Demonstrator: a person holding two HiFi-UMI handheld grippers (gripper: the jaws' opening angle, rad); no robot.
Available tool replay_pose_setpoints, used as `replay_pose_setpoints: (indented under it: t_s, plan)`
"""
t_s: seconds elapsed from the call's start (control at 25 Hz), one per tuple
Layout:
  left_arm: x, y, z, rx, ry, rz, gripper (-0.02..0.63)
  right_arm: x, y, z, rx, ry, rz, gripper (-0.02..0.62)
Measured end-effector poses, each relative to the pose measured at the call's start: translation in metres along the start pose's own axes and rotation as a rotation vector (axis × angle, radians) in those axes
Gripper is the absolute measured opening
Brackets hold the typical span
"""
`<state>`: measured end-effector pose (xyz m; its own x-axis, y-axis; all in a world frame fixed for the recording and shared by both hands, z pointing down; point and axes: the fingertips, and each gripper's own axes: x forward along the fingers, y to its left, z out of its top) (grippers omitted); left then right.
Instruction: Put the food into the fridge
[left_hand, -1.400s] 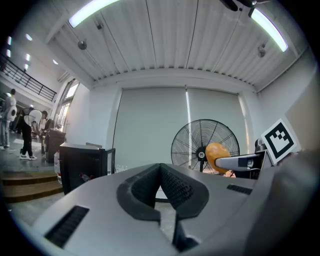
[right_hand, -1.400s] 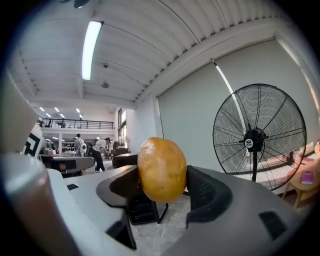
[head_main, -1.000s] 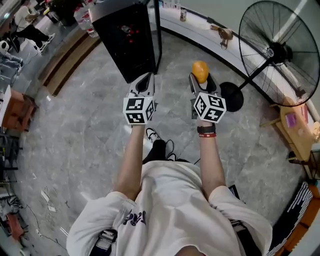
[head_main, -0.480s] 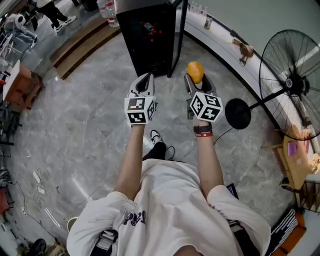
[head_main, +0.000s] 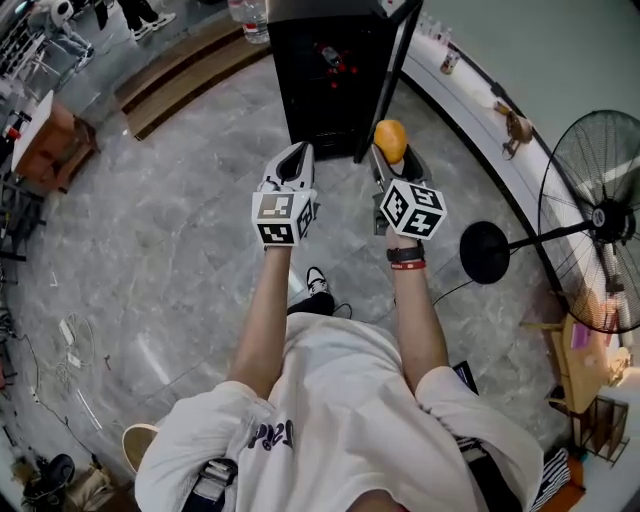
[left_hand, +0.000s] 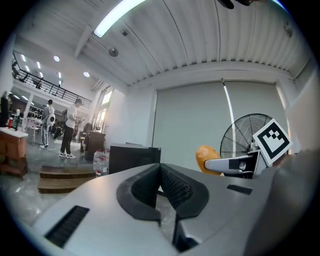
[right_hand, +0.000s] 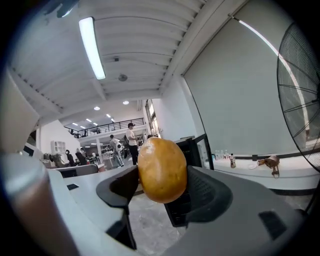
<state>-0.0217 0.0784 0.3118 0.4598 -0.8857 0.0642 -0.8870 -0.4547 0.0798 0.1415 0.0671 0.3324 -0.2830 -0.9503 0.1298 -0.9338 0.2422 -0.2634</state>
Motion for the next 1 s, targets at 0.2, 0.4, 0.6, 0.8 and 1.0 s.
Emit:
replay_pose_setpoints:
  t_s: [0.2, 0.4, 0.6, 0.8, 1.0]
  plan:
    - [0.023, 0.039, -0.004, -0.009, 0.023, 0.008, 0.018, 0.049, 0.018, -0.001, 0.015, -0.004, 0.030, 0.314]
    - [0.043, 0.064, -0.010, -0.015, 0.051, 0.014, 0.018, 0.086, 0.028, -0.002, -0.012, 0.012, 0.053, 0.314]
    - [0.066, 0.087, -0.012, -0.049, 0.045, 0.012, 0.018, 0.126, 0.030, -0.004, -0.002, 0.021, 0.072, 0.314]
    - [0.085, 0.111, -0.016, -0.065, 0.046, 0.017, 0.017, 0.156, 0.032, -0.009, 0.014, 0.026, 0.085, 0.314]
    - [0.106, 0.125, -0.013, -0.054, 0.052, 0.010, 0.017, 0.182, 0.033, -0.009, 0.014, 0.033, 0.112, 0.314]
